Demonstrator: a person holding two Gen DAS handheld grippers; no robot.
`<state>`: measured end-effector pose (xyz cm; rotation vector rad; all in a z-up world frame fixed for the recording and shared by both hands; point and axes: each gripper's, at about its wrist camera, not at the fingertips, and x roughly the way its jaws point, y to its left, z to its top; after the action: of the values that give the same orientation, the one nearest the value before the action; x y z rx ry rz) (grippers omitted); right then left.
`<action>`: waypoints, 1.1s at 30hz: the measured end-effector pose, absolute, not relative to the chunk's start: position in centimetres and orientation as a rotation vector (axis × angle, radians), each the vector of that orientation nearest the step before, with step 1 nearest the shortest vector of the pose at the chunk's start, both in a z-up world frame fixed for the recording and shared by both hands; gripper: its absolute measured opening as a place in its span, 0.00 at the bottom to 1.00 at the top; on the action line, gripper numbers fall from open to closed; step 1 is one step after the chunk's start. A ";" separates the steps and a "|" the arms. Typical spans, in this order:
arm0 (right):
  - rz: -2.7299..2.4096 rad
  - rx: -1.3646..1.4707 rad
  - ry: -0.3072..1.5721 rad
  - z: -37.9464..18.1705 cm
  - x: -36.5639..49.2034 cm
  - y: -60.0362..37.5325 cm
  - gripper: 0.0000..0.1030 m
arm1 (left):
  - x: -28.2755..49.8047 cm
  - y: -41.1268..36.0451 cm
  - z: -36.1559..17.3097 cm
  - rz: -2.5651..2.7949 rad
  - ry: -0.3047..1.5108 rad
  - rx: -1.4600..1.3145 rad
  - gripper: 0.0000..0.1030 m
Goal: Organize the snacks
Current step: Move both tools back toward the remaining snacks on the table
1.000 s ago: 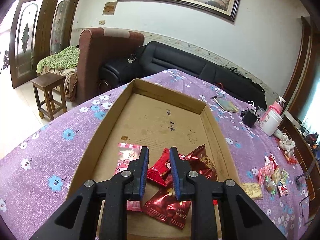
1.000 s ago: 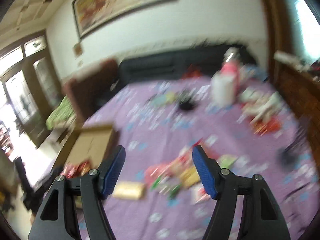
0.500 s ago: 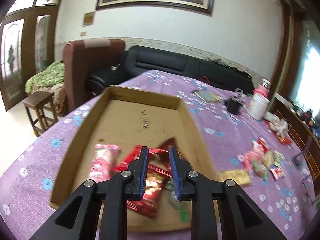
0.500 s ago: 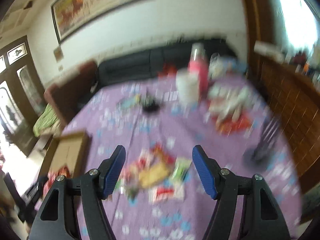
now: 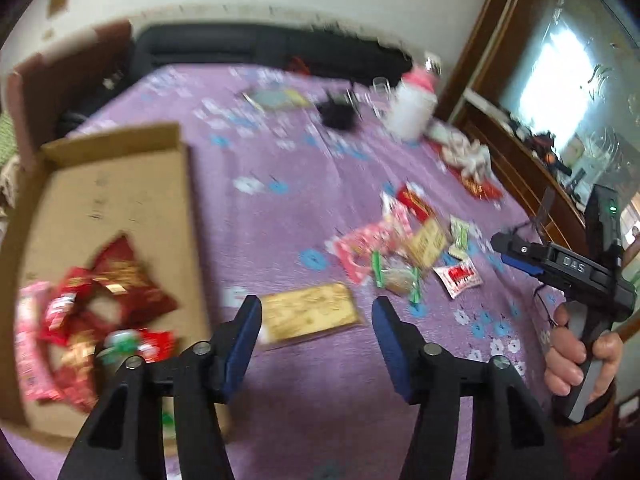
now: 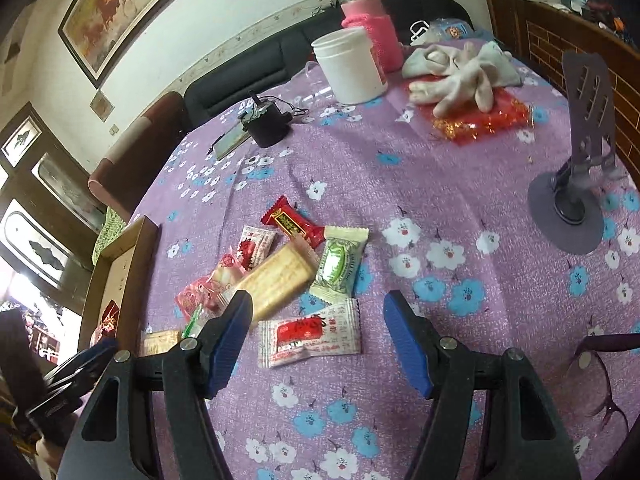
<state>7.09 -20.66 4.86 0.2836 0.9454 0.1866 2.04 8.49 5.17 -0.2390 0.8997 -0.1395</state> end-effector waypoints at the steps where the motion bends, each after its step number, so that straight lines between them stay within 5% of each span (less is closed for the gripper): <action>1: 0.189 0.289 0.945 5.0 7.1 -20.7 0.66 | 2.9 8.1 4.9 -0.128 0.913 -0.231 0.59; 10: 0.206 0.331 0.950 4.8 7.2 -21.4 0.66 | 6.7 7.8 2.7 -0.113 1.035 -0.241 0.59; 16: 0.203 0.332 0.951 4.7 7.3 -21.4 0.66 | 4.1 6.1 2.8 -0.217 1.064 -0.201 0.74; 24: 0.219 0.310 0.973 3.9 7.6 -20.8 0.66 | -0.5 3.4 4.2 -0.246 0.974 -0.098 0.74; 33: 0.250 0.311 1.030 1.7 9.8 -20.1 0.66 | 3.7 5.5 3.2 -0.174 1.013 -0.084 0.74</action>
<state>9.76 -20.12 1.72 0.3112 1.0302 0.2496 3.73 5.49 3.19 -0.0837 1.0127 -0.1735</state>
